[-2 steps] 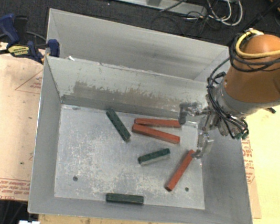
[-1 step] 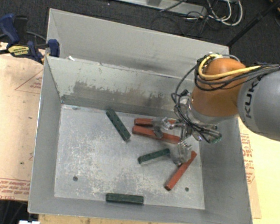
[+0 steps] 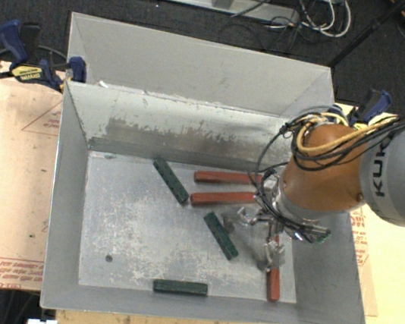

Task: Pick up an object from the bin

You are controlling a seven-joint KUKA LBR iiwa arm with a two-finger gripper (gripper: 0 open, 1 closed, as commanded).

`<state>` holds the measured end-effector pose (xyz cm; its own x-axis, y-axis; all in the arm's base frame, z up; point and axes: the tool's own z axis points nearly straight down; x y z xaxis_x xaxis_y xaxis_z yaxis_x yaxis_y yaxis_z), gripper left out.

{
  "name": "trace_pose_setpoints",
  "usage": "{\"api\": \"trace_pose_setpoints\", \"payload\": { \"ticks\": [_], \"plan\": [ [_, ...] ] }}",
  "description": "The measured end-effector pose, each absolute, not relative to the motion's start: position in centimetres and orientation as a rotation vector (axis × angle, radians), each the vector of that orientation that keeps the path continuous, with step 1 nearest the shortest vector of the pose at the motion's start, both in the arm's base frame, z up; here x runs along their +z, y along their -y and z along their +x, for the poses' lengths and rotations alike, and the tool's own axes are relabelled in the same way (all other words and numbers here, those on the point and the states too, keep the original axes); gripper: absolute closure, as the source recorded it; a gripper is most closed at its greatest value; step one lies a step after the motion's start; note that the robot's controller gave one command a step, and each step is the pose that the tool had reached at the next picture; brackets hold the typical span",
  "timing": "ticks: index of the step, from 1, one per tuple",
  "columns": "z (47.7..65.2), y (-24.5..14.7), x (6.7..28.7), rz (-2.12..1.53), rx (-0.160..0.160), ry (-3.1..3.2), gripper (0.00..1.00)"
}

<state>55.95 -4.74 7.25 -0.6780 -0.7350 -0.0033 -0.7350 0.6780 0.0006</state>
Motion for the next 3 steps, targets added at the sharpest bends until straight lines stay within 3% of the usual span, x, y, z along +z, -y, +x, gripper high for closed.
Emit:
{"api": "trace_pose_setpoints", "payload": {
  "ticks": [1,2,3],
  "plan": [
    [64.4,-4.3,10.2,-1.180,0.002,-2.896,0.00],
    [63.7,-1.2,7.0,-1.029,0.002,-2.965,0.00],
    [63.7,-1.2,7.1,-1.028,0.001,-2.965,1.00]
  ]
}}
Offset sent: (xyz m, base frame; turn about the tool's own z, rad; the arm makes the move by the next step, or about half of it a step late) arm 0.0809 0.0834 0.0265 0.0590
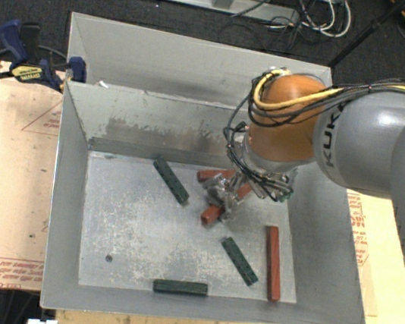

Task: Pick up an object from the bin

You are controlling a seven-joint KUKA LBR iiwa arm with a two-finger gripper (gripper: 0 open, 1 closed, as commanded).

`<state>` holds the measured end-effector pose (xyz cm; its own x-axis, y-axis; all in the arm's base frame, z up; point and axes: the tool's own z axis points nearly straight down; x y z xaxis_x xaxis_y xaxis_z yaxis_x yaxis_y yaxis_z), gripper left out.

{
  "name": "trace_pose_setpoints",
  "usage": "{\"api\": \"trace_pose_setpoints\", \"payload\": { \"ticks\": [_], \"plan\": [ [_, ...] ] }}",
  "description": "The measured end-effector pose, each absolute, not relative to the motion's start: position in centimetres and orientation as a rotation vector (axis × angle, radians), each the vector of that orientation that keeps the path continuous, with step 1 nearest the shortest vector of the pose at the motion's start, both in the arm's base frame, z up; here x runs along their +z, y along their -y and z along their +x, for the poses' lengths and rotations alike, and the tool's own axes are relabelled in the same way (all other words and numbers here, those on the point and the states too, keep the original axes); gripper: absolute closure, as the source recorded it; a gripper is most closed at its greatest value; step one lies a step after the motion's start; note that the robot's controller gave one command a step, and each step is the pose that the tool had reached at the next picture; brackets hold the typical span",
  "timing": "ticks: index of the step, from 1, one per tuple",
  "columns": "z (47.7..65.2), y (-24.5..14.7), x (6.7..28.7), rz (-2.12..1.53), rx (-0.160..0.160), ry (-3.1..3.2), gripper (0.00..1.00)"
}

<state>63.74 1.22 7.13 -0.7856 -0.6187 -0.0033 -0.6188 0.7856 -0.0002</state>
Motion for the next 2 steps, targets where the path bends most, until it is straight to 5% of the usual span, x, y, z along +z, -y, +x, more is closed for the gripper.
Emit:
{"api": "trace_pose_setpoints", "payload": {
  "ticks": [1,2],
  "plan": [
    [59.7,-2.1,14.4,-1.245,-0.001,-2.878,1.00],
    [59.0,-1.1,23.6,-1.195,-0.005,-2.893,1.00]
  ]
}}
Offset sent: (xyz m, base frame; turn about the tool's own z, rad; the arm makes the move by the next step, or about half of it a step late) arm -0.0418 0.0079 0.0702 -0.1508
